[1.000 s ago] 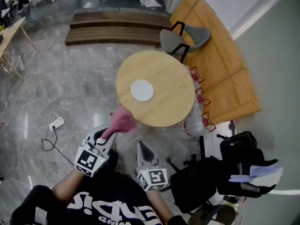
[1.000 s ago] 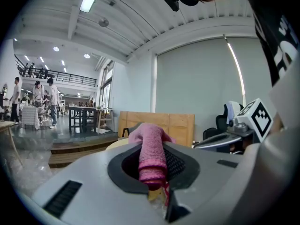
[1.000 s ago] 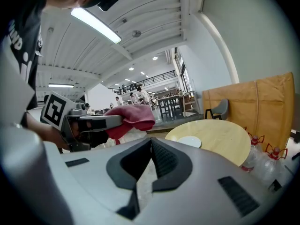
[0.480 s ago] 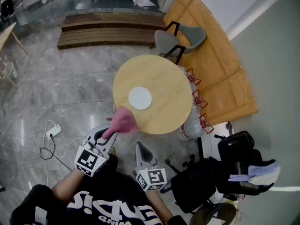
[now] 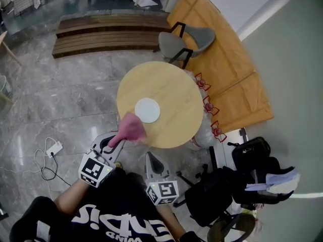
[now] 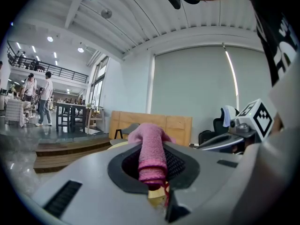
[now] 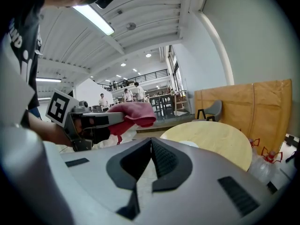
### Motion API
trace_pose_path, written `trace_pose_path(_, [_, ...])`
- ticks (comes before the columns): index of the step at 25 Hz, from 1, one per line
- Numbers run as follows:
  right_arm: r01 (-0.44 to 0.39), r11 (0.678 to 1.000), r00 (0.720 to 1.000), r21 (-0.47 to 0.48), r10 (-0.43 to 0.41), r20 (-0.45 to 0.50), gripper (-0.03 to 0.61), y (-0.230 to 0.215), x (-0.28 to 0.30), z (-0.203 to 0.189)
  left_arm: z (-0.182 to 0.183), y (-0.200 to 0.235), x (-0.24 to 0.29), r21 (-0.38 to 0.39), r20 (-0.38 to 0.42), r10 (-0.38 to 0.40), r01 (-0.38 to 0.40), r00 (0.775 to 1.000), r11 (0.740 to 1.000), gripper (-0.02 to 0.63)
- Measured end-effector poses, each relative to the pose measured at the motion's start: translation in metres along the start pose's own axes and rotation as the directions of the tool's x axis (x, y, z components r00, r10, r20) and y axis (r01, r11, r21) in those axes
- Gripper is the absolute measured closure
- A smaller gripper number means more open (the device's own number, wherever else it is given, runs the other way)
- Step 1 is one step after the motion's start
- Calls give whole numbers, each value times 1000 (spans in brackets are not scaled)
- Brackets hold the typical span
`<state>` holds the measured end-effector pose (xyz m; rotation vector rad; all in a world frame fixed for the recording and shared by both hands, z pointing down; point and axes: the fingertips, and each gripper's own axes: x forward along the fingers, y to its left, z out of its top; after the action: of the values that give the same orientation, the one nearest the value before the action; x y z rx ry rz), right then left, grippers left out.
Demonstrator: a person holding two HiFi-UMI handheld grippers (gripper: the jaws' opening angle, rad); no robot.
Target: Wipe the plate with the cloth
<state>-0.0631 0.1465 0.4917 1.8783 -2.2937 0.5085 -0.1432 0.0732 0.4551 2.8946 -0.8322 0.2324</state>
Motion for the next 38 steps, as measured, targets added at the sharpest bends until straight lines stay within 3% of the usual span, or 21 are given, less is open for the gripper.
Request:
trace_pose_path(19, [32, 999, 999, 36, -31, -35, 558, -36, 20, 3, -6, 11, 39, -1, -15, -25, 24, 1000, 1000, 566])
trace_pose_path(38, [-3, 998, 998, 69, 7, -55, 558, -144, 72, 22, 4, 23, 149, -2, -66, 13, -13, 998, 1000, 566])
